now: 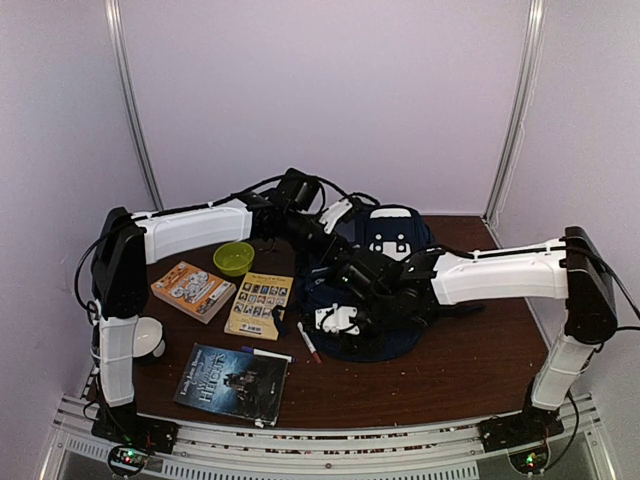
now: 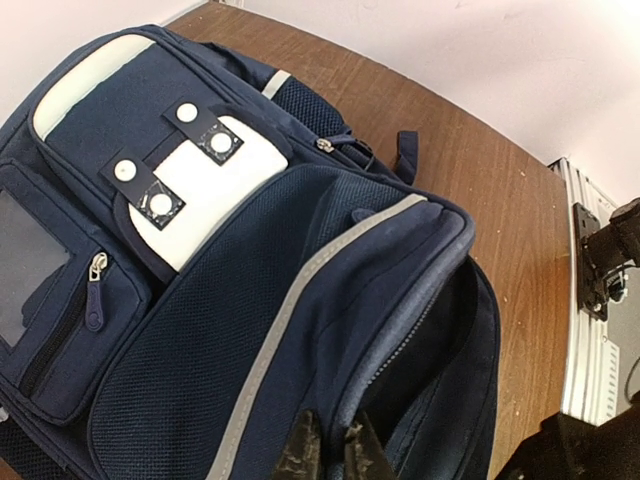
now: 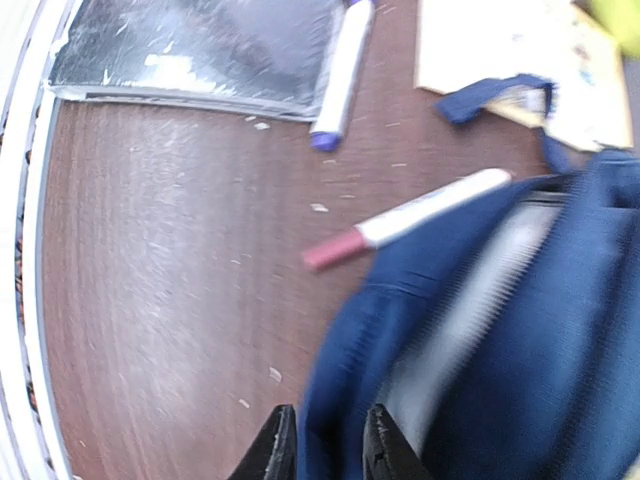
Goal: Pack the student bag
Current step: Move the pen to the center of the board.
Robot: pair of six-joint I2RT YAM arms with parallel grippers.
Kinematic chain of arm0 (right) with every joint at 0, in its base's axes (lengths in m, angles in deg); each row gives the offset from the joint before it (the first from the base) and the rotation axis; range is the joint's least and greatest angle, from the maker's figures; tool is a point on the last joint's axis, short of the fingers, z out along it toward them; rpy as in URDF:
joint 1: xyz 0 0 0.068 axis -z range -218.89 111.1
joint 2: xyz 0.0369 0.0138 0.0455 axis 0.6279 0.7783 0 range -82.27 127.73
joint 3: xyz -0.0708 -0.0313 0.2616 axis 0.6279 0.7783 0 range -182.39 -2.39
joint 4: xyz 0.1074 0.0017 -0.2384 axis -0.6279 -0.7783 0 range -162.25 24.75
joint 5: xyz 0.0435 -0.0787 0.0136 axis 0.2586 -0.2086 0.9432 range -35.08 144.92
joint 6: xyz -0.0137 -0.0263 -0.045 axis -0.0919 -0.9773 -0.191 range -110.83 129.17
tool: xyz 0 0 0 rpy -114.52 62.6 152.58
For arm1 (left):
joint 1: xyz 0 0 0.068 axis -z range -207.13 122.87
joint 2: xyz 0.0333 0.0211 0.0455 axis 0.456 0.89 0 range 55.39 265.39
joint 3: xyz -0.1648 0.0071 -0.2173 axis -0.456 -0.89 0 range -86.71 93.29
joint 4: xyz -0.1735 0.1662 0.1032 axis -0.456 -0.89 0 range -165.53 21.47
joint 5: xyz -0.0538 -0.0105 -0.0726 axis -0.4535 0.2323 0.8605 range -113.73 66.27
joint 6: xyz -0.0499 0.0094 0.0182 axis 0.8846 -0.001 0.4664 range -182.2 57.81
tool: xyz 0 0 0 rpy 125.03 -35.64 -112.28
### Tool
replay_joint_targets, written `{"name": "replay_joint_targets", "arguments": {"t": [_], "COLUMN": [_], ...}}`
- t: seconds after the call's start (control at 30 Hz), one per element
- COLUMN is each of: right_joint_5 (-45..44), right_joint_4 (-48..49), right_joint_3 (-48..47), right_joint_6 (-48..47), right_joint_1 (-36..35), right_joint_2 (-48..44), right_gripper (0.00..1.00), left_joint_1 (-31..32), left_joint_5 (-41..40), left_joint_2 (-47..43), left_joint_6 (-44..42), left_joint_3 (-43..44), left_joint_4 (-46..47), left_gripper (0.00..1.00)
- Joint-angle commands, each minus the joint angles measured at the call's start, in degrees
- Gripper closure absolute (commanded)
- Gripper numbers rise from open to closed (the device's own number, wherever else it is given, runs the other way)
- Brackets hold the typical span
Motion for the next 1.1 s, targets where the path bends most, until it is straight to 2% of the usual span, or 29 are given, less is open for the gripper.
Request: {"name": "replay_joint_targets", "arguments": {"t": [0.0, 0.3, 0.5, 0.8, 1.07], "right_joint_5": [3.81, 2.22, 0.74, 1.85, 0.58], "right_joint_4": [-0.24, 2.65, 4.00, 3.53, 7.18], "right_joint_3": [-3.93, -5.26, -7.36, -9.31, -9.43], "right_joint_6": [4.22, 6.56, 10.14, 10.52, 13.07], "right_joint_1": [-1.91, -3.25, -3.26, -3.38, -3.39], "right_joint_2": [4.25, 9.98, 12.81, 14.99, 16.65], "right_gripper": [0.77, 0.79, 0.65, 0.66, 0.66], "left_joint_1": [-0.17, -0.17, -0.26, -0.41, -1.18], "left_joint_5": [-0.97, -4.57, -5.08, -6.06, -9.45], "left_joint_2": [-2.38, -3.12, -3.59, -3.56, -4.52], "left_joint_6": [-1.92, -6.21, -7.80, -9.09, -12.70], "left_joint_3": [0.68, 0.67, 0.40, 0.39, -0.56], "left_joint_4": [0.29, -1.79, -2.12, -2.60, -3.13], "left_gripper": [0.94, 0.99, 0.99, 1.00, 1.00]}}
